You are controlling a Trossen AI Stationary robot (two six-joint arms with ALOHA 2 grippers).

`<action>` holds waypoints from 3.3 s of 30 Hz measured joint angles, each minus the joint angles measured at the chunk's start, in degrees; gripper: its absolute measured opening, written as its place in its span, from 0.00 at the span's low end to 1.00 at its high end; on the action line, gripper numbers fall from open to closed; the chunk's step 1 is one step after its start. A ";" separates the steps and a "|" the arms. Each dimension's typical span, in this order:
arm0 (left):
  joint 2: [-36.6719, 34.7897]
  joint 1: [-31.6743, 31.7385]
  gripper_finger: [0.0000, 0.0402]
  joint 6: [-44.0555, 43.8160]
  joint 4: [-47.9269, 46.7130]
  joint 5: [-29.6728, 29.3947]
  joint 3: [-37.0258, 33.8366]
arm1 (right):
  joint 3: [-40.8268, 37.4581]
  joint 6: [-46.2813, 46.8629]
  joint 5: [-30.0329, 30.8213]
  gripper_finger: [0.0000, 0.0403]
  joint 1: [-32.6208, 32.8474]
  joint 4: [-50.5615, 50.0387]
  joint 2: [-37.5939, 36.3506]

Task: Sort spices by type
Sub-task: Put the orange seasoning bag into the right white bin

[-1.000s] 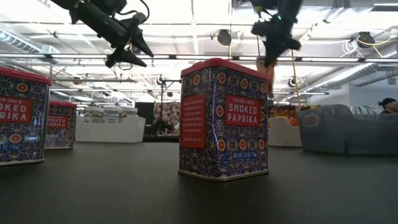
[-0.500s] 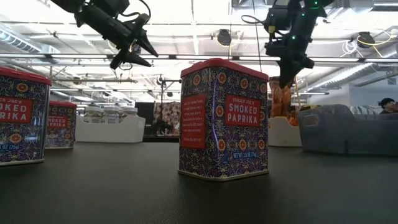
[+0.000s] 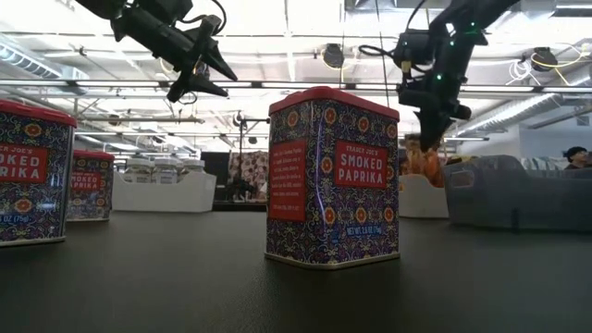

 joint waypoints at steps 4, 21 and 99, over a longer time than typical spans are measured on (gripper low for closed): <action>0.00 -0.01 0.48 0.00 0.00 -0.26 0.00 | -2.49 0.10 2.22 0.00 -0.01 1.95 0.22; 0.00 0.01 0.48 -1.05 0.07 1.64 0.00 | -3.25 1.74 2.48 0.00 -0.42 6.47 4.77; -0.44 -27.19 0.48 -4.49 5.26 -3.28 -0.02 | 9.63 -40.42 -23.26 0.46 85.27 -32.15 4.53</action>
